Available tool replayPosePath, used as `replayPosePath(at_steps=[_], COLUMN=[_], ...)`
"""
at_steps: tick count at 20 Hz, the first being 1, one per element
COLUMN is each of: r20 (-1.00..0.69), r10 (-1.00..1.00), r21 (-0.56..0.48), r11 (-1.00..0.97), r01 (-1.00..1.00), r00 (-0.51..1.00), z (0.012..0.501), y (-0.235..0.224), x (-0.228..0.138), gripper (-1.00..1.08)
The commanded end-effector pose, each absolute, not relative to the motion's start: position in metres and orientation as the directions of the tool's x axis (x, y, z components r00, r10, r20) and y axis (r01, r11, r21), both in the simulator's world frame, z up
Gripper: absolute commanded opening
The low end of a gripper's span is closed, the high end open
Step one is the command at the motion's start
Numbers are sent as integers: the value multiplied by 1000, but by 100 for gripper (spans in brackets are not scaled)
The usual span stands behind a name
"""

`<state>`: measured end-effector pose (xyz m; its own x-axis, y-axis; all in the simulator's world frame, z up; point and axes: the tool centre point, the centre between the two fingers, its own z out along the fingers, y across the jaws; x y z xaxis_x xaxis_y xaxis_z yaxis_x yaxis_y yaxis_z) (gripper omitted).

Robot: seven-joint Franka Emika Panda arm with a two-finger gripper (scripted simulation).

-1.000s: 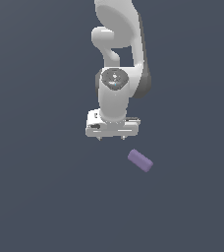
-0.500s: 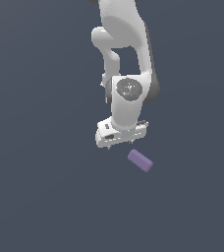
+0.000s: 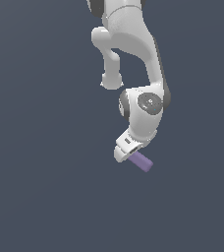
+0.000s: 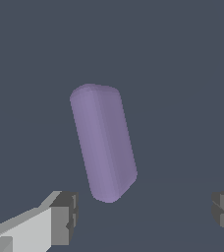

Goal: Pick up the object and move it to a goal position.

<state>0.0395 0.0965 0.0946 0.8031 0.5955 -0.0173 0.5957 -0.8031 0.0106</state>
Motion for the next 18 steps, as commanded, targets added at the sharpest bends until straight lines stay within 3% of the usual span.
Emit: replayPosePath(at_steps=[1,18], r20=[-12,-1], r10=[652,750], r21=[7,0], r11=[-758,-661], r01=[652,750], r00=[758,661], z=[88,69], y=[109,134], x=[43,48], gripper=[100,100])
